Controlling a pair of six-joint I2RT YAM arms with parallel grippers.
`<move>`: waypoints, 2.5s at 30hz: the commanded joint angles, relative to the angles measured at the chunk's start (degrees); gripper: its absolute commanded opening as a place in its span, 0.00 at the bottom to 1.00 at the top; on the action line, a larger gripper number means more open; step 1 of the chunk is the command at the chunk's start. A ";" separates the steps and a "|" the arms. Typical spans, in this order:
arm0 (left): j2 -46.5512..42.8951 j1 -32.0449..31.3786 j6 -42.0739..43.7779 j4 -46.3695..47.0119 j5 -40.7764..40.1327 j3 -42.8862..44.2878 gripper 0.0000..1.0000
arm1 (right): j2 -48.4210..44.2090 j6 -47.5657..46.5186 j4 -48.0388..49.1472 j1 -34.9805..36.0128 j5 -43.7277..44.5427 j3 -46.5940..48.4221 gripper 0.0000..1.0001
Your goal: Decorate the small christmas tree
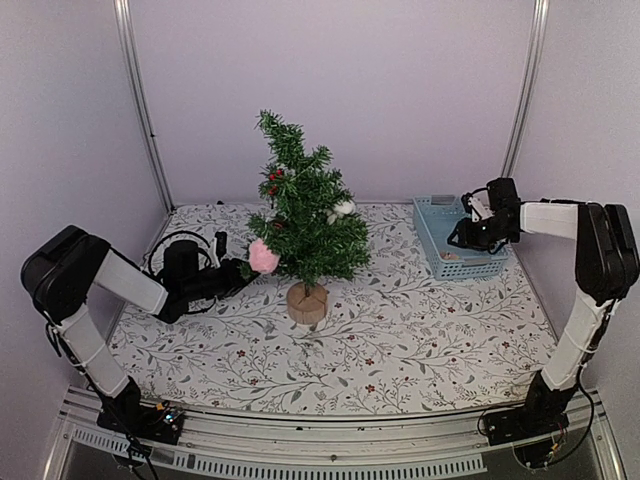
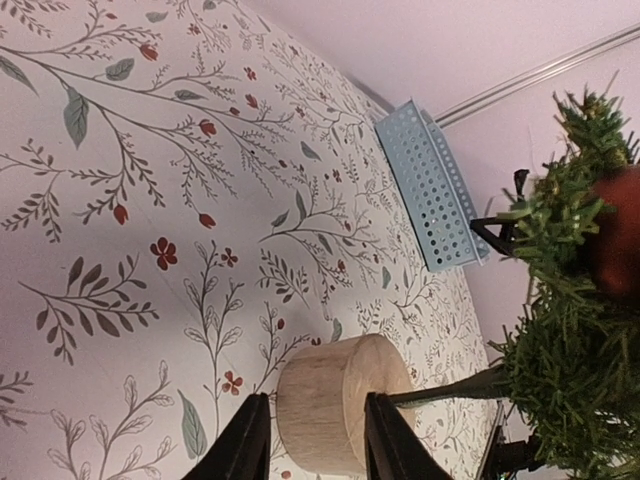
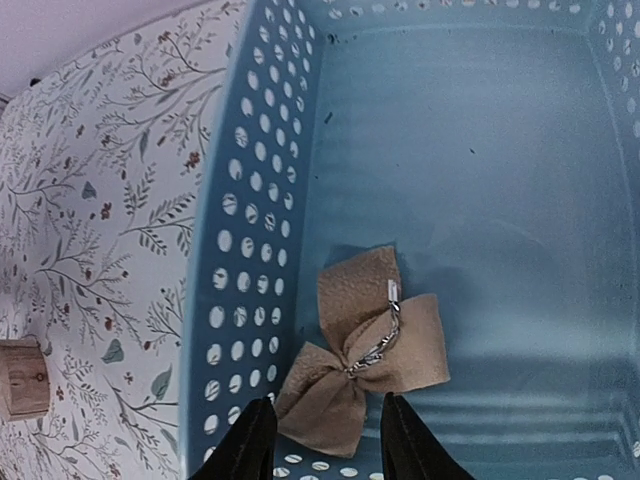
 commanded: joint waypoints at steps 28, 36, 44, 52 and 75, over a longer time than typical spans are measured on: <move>-1.86 0.60 1.85 -2.97 -0.96 1.56 0.34 | 16.83 -7.30 -7.09 -0.61 4.77 10.54 0.19; -7.20 1.35 3.43 -5.97 -2.65 0.76 0.34 | 6.64 -6.46 -1.54 -0.61 4.88 7.96 0.02; -17.73 2.42 7.89 -13.96 -7.78 -1.27 0.34 | -5.71 -5.75 5.26 -0.59 0.77 2.72 0.00; -33.00 2.81 15.59 -24.28 -11.36 -1.86 0.36 | -16.79 -4.92 10.33 -0.23 -10.85 -4.57 0.00; -42.67 -50.86 65.17 -43.67 -51.14 14.06 0.46 | -33.27 21.83 6.44 22.42 -15.45 -20.41 0.00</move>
